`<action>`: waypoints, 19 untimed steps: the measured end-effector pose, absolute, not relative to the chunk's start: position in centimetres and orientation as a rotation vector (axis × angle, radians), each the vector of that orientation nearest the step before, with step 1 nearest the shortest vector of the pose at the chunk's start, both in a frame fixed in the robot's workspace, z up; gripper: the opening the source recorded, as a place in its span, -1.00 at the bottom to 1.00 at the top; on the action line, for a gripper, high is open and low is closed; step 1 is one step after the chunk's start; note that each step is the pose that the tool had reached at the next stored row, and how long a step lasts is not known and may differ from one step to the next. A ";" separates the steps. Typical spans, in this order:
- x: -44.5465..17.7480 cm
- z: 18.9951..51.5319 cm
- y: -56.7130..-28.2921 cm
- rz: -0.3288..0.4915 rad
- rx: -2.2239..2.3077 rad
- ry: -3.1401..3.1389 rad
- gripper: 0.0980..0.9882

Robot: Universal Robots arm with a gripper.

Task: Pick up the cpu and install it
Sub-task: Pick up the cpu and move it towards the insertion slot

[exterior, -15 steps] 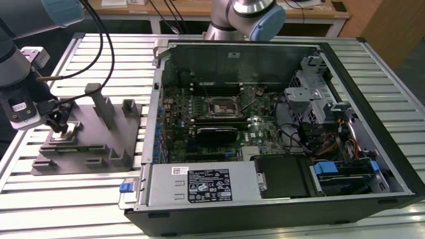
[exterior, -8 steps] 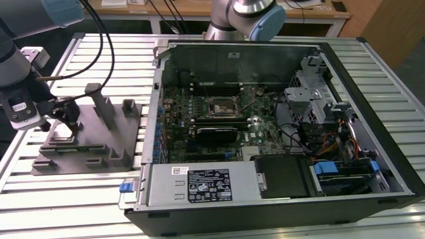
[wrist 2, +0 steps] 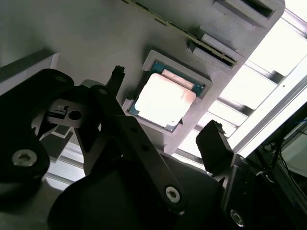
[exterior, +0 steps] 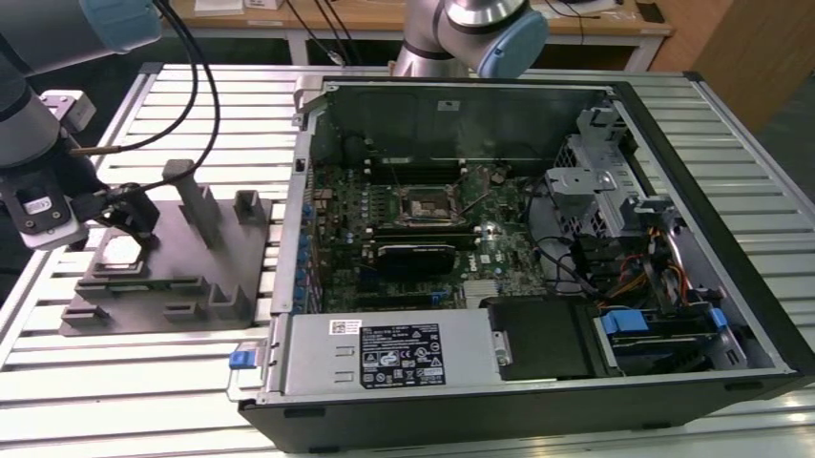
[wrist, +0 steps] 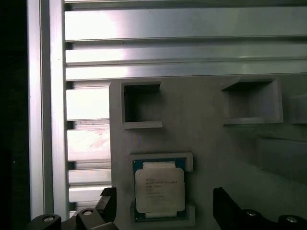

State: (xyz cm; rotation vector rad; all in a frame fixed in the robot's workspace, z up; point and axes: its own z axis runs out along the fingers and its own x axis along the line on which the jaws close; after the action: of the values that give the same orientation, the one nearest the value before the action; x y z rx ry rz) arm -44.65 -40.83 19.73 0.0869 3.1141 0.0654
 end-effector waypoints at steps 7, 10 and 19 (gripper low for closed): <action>-44.6 18.6 -40.8 0.065 0.034 3.119 0.76; -44.6 18.2 -40.8 0.065 0.013 3.120 0.76; -44.6 17.9 -40.6 0.073 0.005 3.120 0.76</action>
State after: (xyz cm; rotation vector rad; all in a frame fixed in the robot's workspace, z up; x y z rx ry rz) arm -44.56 -40.64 17.89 0.0051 3.1203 0.0734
